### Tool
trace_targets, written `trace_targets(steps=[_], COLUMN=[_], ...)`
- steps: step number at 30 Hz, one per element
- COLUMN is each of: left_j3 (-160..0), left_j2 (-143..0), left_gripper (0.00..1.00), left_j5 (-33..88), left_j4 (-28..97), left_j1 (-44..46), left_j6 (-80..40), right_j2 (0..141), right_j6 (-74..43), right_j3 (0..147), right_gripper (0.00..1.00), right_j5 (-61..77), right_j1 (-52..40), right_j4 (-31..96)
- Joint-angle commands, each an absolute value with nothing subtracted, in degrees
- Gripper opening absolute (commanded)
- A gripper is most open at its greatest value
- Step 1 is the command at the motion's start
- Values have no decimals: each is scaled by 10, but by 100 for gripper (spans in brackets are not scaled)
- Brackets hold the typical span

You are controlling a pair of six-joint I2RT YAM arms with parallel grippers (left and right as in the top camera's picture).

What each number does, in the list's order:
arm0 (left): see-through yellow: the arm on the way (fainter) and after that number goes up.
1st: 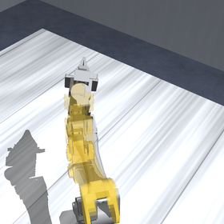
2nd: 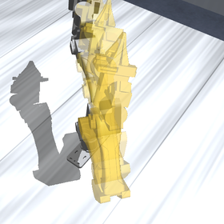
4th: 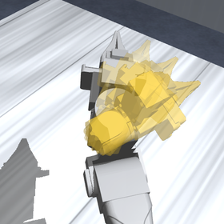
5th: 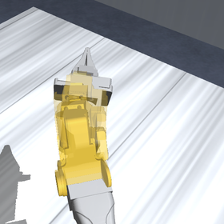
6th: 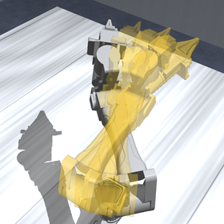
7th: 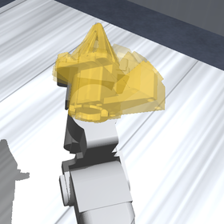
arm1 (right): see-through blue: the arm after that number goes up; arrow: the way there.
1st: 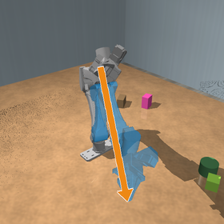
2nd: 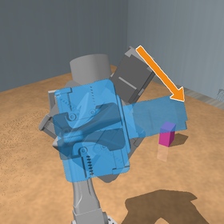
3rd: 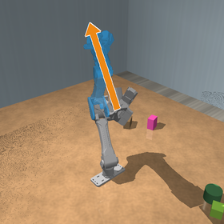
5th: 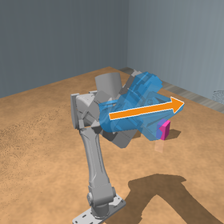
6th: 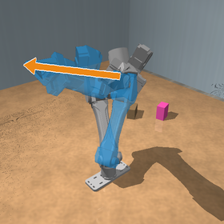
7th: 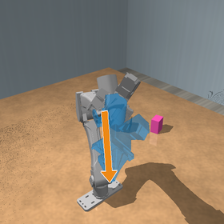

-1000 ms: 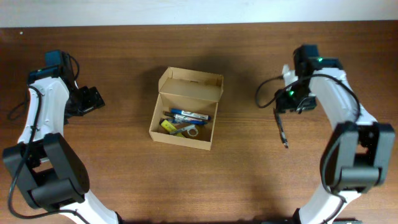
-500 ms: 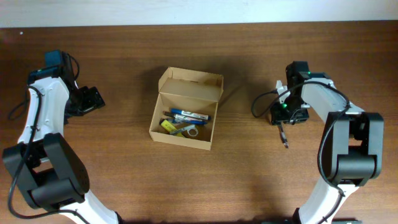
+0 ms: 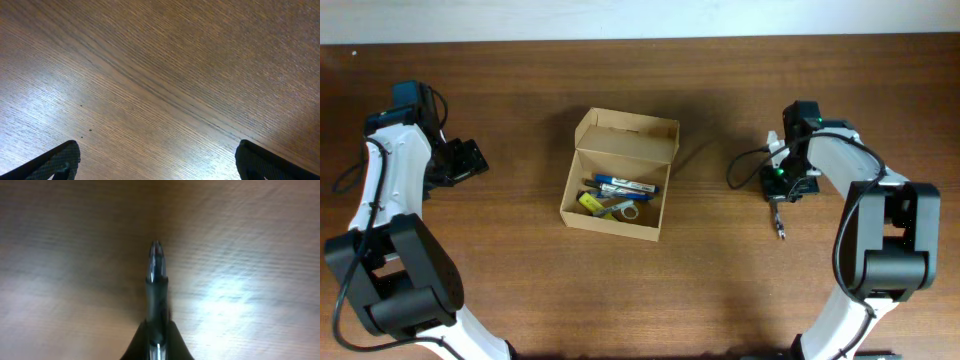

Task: Pack container
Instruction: 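Carry the grey pen into the box and release it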

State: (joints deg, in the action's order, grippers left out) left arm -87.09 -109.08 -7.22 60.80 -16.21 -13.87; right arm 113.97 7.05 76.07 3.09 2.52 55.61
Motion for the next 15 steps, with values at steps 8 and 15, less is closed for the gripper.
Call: trace_targets(steps=[8, 15], left_j3=[-869, -869], left_j2=[-1089, -1089], left_gripper=[100, 100], left_j5=[-68, -68], left_j4=[608, 608], left_j1=[-163, -163], left_j6=[-132, -132], right_j2=[1120, 1121], right_j6=[102, 324], right_j3=[1205, 1356], right_gripper=[4, 4], right_j5=[84, 82], right_j1=[-97, -300], right_j4=[792, 820])
